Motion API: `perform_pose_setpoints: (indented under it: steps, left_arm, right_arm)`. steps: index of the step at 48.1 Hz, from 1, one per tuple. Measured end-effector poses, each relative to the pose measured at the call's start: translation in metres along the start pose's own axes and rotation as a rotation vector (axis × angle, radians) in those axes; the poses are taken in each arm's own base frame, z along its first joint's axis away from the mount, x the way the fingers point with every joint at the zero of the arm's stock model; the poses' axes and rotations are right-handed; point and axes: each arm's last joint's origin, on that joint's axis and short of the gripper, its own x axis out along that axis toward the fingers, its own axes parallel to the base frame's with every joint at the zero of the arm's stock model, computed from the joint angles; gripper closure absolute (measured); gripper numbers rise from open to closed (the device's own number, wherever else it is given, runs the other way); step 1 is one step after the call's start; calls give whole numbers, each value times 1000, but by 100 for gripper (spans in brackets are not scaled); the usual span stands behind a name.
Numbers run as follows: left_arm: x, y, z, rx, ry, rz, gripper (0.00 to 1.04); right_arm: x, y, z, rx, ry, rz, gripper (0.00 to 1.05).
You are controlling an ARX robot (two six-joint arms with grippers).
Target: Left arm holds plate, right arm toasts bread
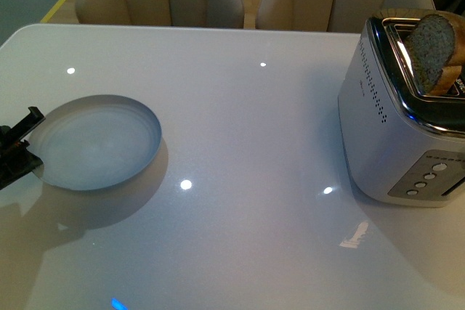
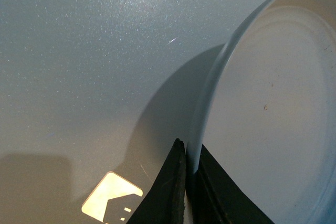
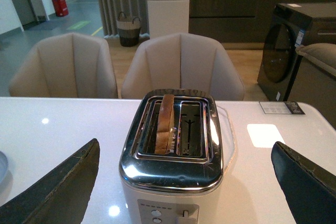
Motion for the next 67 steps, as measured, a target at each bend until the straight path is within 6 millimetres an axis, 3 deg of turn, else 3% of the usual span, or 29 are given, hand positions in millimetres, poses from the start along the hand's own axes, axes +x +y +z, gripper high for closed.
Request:
perform_pose_setpoints:
  steps: [34, 47, 58, 60, 67]
  left_arm:
    - [24, 12, -15, -43, 17, -16, 102]
    - [18, 8, -12, -40, -6, -24, 50]
    - [-33, -14, 7, 9, -115, -86, 10]
    - [-44, -18, 11, 23, -132, -97, 6]
    - [-95, -44, 23, 65, -206, -144, 7]
  right_arm:
    - [0, 0, 0, 0, 0, 0, 9]
    - [0, 0, 0, 0, 0, 0, 9]
    - [0, 0, 0, 0, 0, 0, 9]
    - [0, 0, 0, 0, 0, 0, 9]
    - [0, 0, 0, 0, 0, 0, 9]
